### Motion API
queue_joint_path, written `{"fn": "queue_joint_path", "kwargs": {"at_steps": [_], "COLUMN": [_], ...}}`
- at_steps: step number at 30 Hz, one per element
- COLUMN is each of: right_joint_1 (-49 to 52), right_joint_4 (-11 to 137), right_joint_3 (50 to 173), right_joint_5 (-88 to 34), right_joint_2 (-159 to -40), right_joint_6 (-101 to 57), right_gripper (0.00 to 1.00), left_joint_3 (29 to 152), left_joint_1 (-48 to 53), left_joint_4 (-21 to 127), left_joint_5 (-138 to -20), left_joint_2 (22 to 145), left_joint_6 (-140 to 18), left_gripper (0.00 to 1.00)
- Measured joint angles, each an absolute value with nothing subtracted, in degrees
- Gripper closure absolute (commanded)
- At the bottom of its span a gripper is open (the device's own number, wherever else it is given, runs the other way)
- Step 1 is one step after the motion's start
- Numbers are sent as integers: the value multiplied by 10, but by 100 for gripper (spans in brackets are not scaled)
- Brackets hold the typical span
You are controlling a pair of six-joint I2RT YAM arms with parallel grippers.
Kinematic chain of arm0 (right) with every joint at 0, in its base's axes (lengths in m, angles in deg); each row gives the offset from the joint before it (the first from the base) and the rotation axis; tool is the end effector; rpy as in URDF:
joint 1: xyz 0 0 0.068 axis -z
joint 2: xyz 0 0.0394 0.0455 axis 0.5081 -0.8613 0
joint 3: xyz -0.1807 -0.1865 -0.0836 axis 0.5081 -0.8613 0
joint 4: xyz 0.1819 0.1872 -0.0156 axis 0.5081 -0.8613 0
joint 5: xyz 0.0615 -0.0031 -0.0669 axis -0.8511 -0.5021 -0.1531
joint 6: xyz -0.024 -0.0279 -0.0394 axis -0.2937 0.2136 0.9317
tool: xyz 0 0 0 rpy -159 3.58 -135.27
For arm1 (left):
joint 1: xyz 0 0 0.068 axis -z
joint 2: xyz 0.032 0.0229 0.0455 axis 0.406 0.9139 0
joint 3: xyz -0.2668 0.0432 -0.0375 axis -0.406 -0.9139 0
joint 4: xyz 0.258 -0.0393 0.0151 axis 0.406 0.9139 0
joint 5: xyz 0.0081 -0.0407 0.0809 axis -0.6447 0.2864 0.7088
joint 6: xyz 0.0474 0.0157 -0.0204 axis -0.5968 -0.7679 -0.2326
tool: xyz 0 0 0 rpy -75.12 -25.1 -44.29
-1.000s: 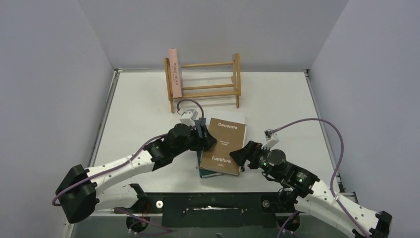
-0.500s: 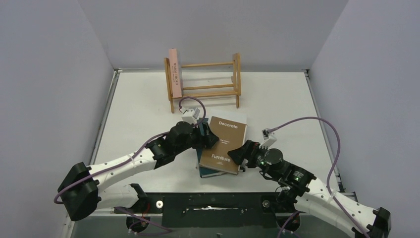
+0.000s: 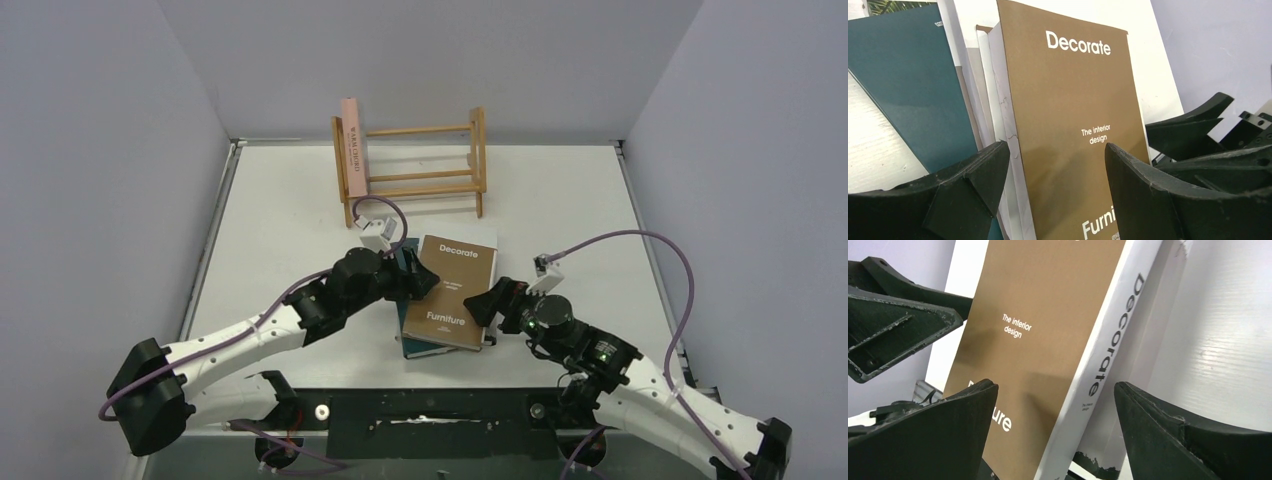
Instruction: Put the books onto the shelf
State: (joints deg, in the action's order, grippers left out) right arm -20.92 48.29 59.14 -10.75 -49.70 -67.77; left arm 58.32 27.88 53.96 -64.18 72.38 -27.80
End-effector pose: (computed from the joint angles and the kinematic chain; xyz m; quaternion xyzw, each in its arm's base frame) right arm 0.0948 0.1104 0.2329 0.0509 0.8331 0.3926 0.3862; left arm 0.1598 -0.1968 0.2617 0.0193 0.8337 -0.3790 0.4013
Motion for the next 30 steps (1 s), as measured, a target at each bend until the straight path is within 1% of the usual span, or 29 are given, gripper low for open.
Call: {"fn": "queue_joint_path", "kwargs": {"at_steps": [2, 6, 8, 14, 23, 26, 30], "right_joint_1": [-209, -209, -209, -209, -196, -177, -127], "right_joint_4": [465, 427, 421, 416, 430, 455, 519], "right_joint_3": [601, 617, 620, 611, 547, 529, 499], "right_joint_5": [-95, -70, -64, -63, -70, -84, -137], "right_joint_2": [-491, -463, -444, -410, -411, -417, -420], "right_joint_6": [-677, -672, -669, -670, -690, -696, -698], "right_gripper": [8, 0, 2, 2, 2, 2, 2], "left_joint_3": [580, 572, 570, 568, 566, 566, 566], "left_joint_1": [279, 279, 280, 281, 281, 281, 281], "left_joint_4": [538, 537, 536, 536, 537, 537, 537], "left_joint_5": [-642, -642, -642, -642, -642, -642, -641], "left_joint_2": [724, 724, 724, 724, 723, 722, 713], "left_joint_6": [-278, -276, -276, -272, -269, -268, -268], "left_gripper": [30, 30, 30, 30, 30, 30, 30]}}
